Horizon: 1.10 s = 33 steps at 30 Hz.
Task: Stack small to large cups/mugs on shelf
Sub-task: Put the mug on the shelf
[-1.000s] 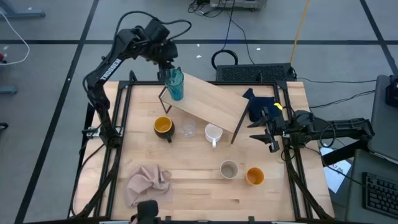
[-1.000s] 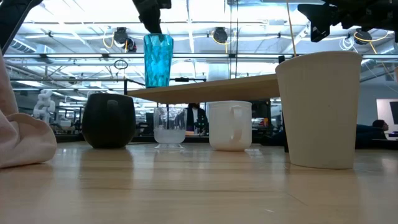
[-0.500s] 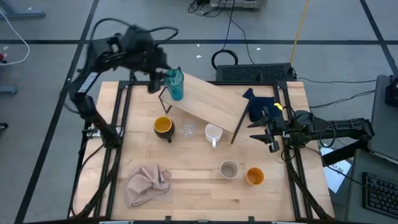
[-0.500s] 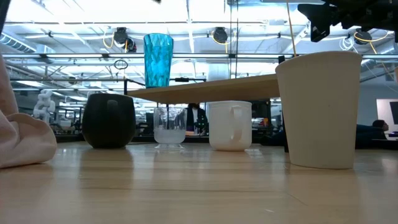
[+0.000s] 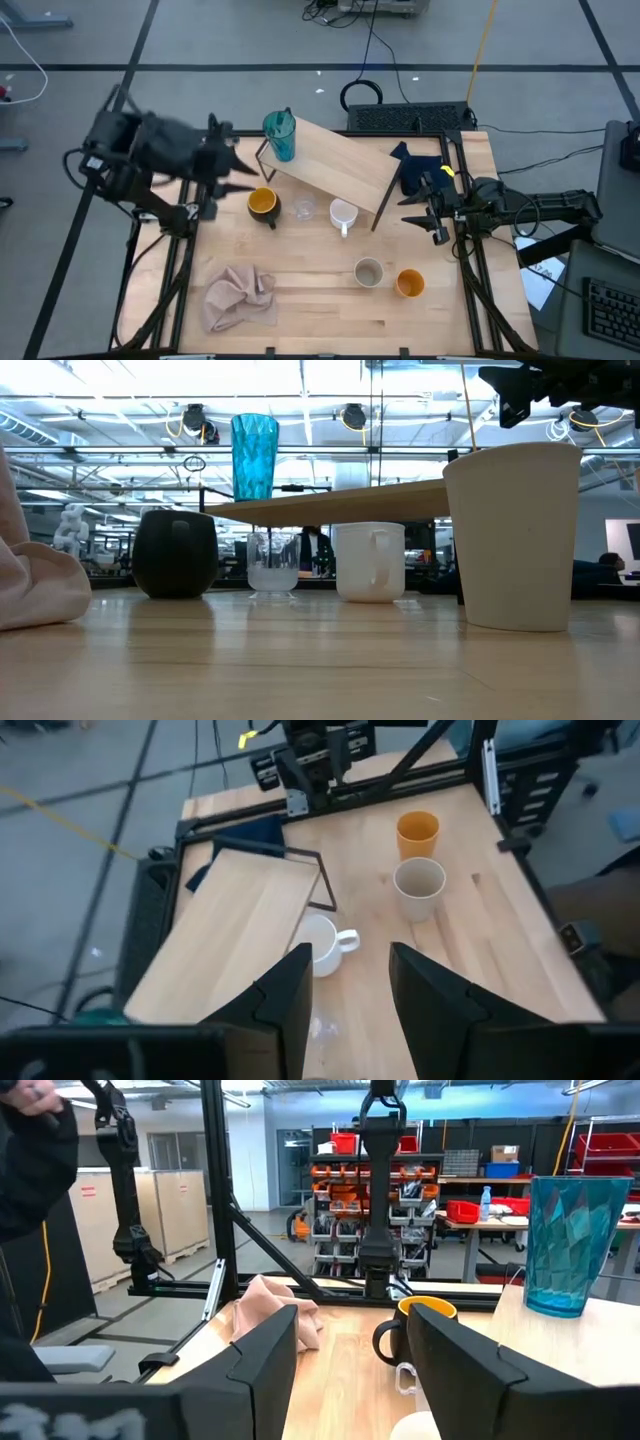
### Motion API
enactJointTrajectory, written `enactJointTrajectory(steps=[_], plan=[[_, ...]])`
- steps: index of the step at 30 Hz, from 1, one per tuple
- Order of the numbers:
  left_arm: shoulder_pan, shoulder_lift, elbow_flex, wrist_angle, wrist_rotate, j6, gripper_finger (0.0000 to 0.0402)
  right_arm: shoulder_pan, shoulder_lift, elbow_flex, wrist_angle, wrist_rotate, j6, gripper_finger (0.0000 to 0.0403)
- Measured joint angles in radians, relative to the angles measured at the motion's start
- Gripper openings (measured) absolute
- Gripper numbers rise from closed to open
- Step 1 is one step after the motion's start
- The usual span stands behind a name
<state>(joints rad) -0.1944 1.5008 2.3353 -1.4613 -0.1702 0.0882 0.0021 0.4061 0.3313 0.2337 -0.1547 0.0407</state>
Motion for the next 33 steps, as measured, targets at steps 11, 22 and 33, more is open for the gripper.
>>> enactJointTrajectory(steps=[11,22,33], plan=[[-0.145,-0.039,-0.422,0.267,-0.085,-0.064,0.0136,0.0,0.0,0.0,-0.01,0.0,0.0,0.0183],[-0.099,-0.118,-1.066,1.011,-0.076,-0.037,0.0136,0.0,0.0,0.0,-0.056,-0.003,0.034,0.0183],[-0.017,-0.242,-1.442,1.507,-0.105,-0.012,0.0136,0.0,0.0,0.0,-0.054,-0.004,0.053,0.0183]])
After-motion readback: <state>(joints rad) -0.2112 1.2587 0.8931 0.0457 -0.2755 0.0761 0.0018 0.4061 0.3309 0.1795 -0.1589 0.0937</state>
